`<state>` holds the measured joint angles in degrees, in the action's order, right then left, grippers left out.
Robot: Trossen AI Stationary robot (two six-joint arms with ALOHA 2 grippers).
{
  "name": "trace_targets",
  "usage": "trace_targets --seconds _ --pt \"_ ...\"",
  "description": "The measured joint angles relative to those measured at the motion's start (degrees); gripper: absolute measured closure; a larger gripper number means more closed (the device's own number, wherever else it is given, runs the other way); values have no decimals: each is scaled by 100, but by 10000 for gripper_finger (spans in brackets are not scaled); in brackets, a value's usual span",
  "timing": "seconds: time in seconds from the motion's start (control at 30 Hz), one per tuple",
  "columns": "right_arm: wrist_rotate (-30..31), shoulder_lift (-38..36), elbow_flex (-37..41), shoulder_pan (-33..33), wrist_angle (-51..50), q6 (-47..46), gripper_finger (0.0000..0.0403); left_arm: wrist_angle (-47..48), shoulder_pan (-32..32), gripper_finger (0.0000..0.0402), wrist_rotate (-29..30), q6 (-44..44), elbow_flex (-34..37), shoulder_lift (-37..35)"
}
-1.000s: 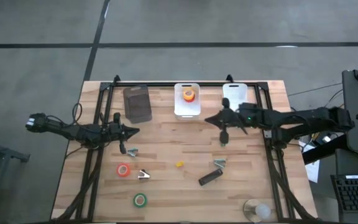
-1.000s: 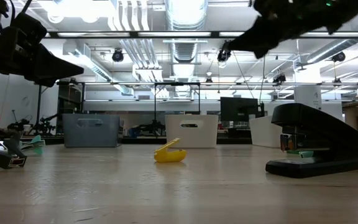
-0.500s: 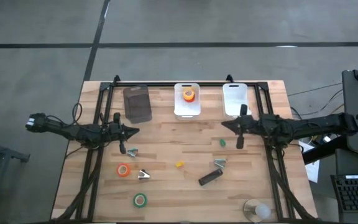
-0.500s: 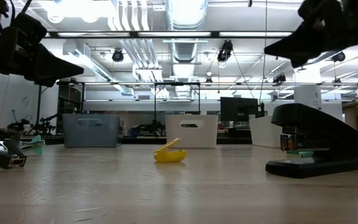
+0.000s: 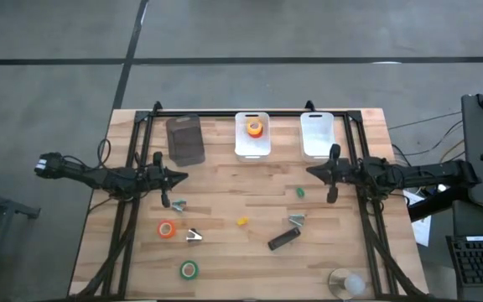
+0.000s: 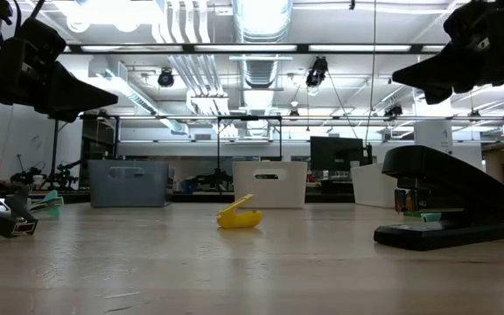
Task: Pick and place Stapler, Stapler remover, tape
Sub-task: Put the orange tape into the left white bin
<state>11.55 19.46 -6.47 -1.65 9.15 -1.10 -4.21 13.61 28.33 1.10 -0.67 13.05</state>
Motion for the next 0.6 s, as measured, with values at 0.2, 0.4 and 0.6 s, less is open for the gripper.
trace_targets --seconds 0.2,0.4,0.6 --pt "3 -213 292 0 -85 19 394 -1 -1 381 1 0 0 0" --pt "37 -285 469 4 -307 126 394 0 -1 380 0 0 0 0" --pt "37 -151 473 4 -493 85 394 -1 -2 380 1 0 0 -1"
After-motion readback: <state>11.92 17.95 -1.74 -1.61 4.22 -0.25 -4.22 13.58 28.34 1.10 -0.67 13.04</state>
